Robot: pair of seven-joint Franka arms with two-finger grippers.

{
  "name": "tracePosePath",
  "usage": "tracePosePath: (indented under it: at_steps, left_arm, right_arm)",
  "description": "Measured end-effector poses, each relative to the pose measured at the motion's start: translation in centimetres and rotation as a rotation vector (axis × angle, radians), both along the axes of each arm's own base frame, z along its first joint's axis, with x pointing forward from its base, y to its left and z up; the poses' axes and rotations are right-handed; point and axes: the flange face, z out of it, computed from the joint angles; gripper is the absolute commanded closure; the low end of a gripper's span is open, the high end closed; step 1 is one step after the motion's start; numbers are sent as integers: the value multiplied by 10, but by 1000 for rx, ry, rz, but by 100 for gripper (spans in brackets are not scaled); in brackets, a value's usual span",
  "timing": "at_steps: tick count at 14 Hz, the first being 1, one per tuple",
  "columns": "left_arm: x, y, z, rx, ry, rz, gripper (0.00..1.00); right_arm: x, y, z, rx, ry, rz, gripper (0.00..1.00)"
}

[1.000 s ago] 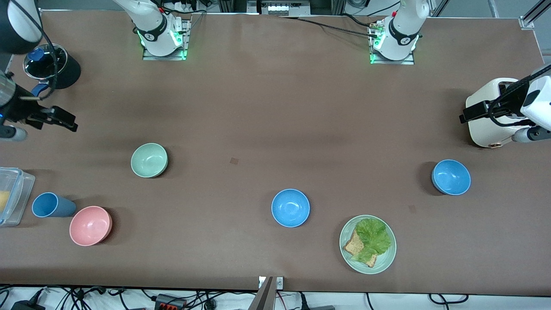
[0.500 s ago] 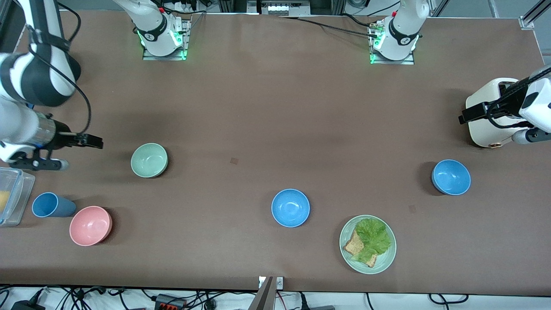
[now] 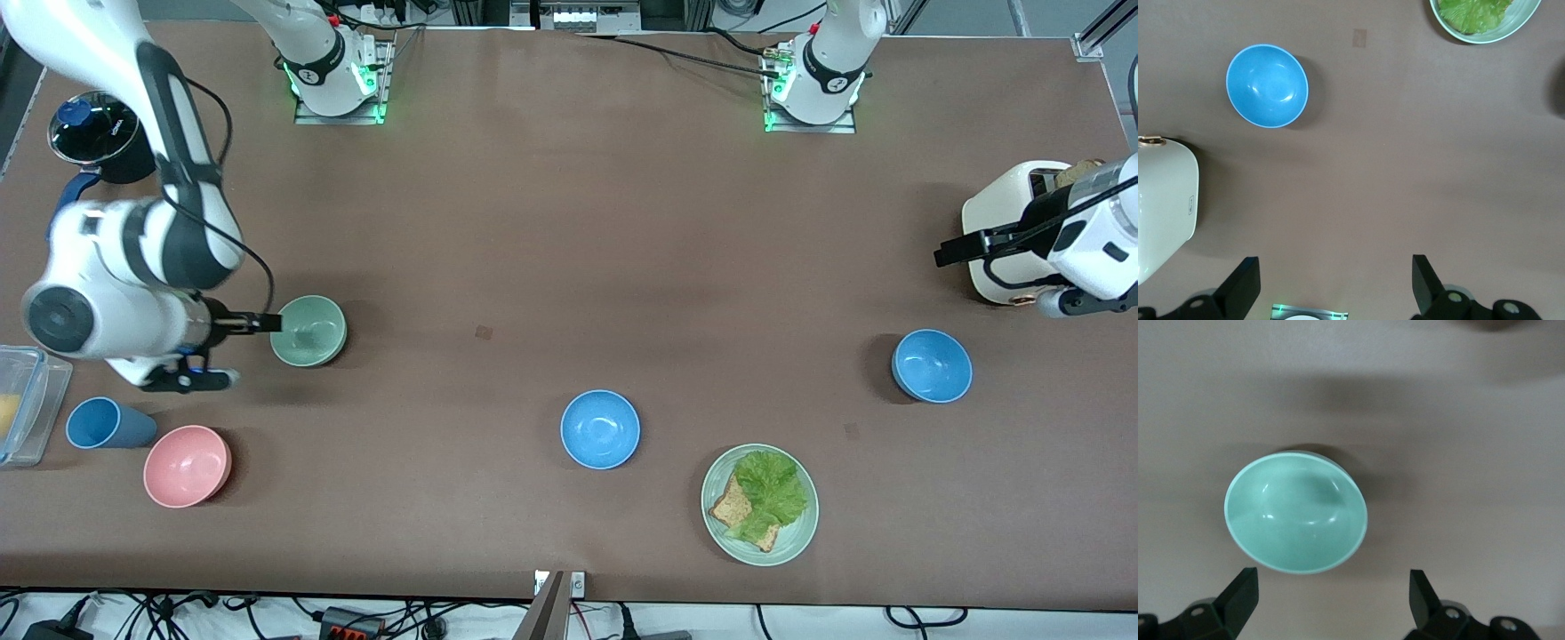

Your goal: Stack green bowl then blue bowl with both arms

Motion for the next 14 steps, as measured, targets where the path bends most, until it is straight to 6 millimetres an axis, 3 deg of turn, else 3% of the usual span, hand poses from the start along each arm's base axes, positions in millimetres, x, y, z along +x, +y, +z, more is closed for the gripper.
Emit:
tracePosePath:
  at_steps: [3,7,10,11,12,13,14]
  left_arm:
    - [0,6,-10,-3,41,8,0]
    - [-4,3,-20,-21,87,-55,0]
    - [-5,5,-44,-40,77,-129,0]
    - [-7,7,-57,-35,50,-149,0]
    - [-12,9,-70,-18,16,-173,0]
    - [-20,10,-83,-5,-13,-193,0]
    - [-29,11,-94,5,-30,-212,0]
  right_arm:
    - [3,5,-44,-7,37,9,0]
    - [1,1,-58,-13,61,3,0]
    - [-4,-9,-78,-19,95,-11,13]
    - [-6,-13,-84,-21,105,-17,27]
    - [-8,-18,-89,-22,115,-25,49]
    - [-9,-22,-93,-22,122,-33,78]
    - [-10,-24,-94,-19,125,-39,93]
